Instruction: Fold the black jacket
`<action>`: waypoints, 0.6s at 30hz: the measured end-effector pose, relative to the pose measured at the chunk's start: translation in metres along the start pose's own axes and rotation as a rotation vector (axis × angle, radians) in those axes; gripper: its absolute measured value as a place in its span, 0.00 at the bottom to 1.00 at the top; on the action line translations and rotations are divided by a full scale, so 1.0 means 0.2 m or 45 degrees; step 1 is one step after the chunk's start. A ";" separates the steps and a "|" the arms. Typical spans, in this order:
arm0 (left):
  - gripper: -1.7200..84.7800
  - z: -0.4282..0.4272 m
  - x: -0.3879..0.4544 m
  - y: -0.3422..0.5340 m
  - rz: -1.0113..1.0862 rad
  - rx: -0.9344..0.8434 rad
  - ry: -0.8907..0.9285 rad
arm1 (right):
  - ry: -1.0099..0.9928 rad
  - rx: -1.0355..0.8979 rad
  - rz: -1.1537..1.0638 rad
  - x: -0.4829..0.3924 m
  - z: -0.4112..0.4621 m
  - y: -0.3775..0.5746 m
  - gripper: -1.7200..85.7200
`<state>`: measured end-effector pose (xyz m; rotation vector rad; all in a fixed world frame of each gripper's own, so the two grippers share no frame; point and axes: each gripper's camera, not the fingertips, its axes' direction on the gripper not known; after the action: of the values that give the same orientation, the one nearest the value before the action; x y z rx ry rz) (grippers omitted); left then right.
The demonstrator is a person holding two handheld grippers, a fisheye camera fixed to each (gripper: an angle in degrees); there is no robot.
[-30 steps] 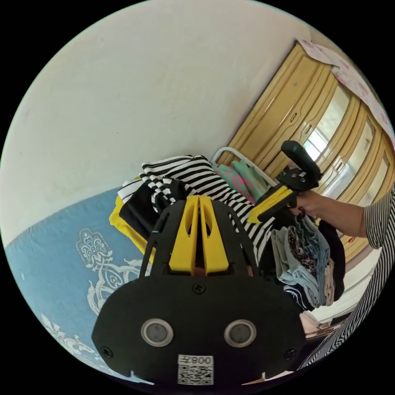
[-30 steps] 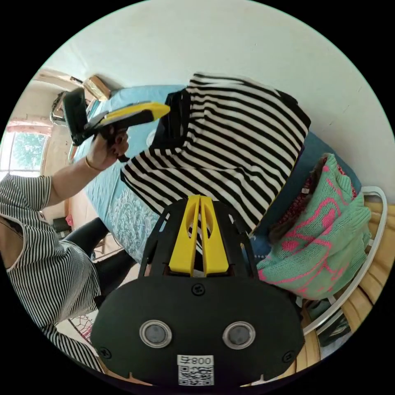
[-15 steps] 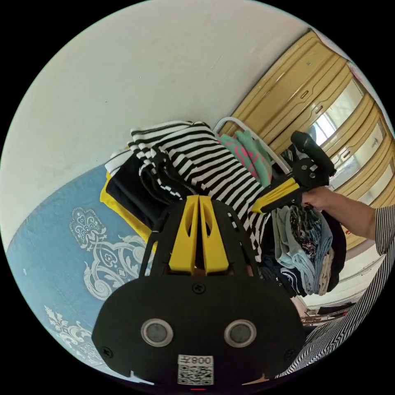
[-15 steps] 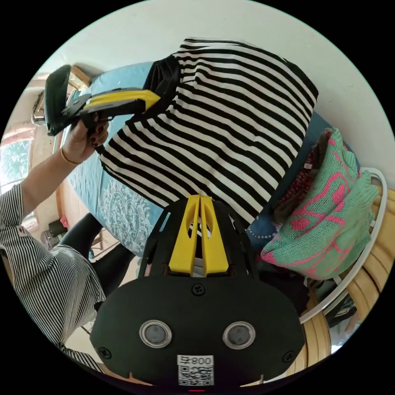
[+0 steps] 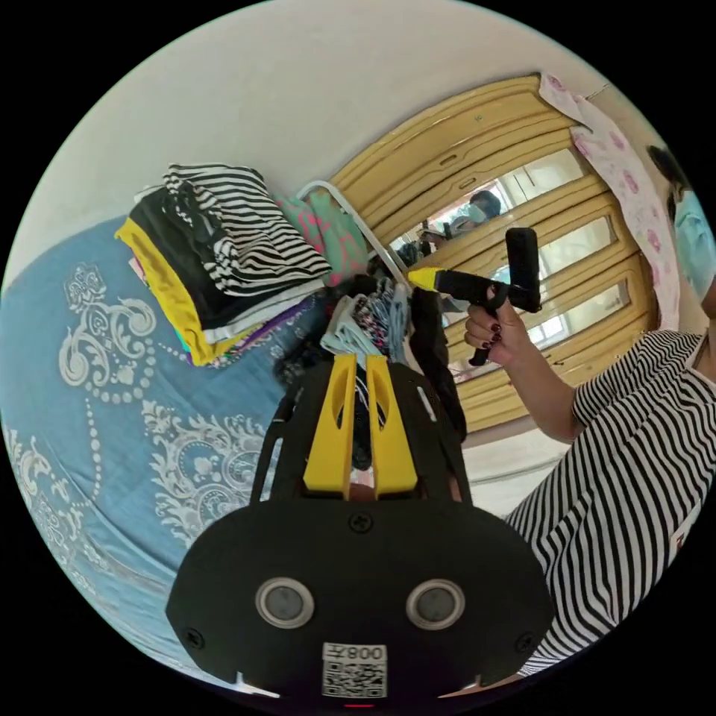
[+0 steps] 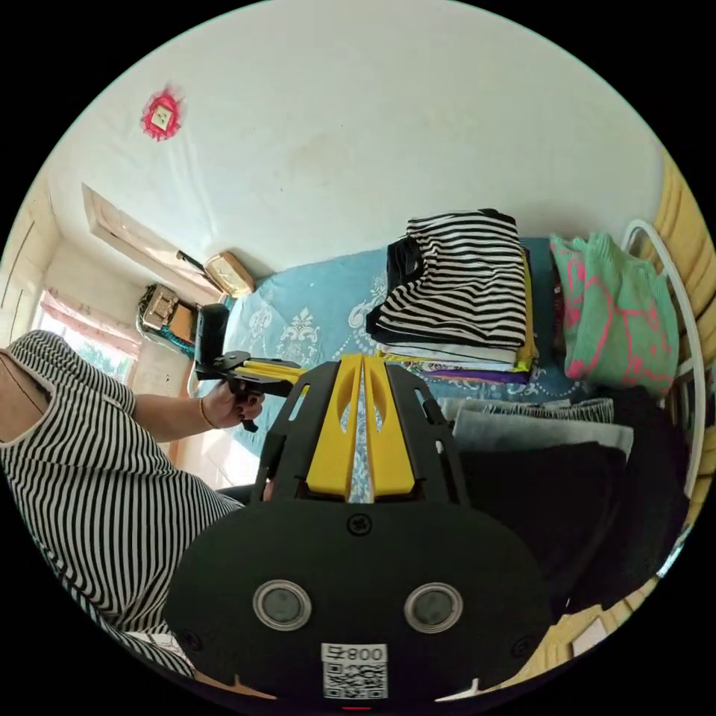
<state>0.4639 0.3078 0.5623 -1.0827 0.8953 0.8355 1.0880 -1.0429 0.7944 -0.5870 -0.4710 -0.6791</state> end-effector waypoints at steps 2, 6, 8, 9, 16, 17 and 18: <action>0.04 0.02 0.14 0.01 0.062 -0.025 0.090 | -0.020 0.096 0.117 0.02 -0.21 0.27 0.02; 0.04 -0.04 0.47 -0.01 0.275 -0.060 0.170 | -0.031 0.343 0.330 0.03 -0.68 0.87 0.03; 0.04 -0.10 0.58 0.01 0.336 -0.043 0.178 | -0.040 0.440 0.408 0.05 -0.84 1.10 0.03; 0.04 -0.13 0.62 0.03 0.350 -0.040 0.177 | -0.032 0.499 0.457 0.06 -0.94 1.26 0.03; 0.06 -0.23 0.64 0.21 0.128 -0.124 0.123 | 0.020 0.712 0.774 0.39 -1.33 2.05 0.08; 0.06 -0.23 0.64 0.22 0.107 -0.126 0.113 | 0.009 0.750 0.839 0.52 -1.39 2.17 0.09; 0.07 -0.23 0.66 0.22 0.064 -0.126 0.095 | -0.021 0.795 0.913 0.67 -1.45 2.29 0.10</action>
<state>0.4693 0.2902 0.4173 -1.1877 0.9551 0.8937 1.5611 -0.9986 0.4987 -0.1364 -0.4206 0.1667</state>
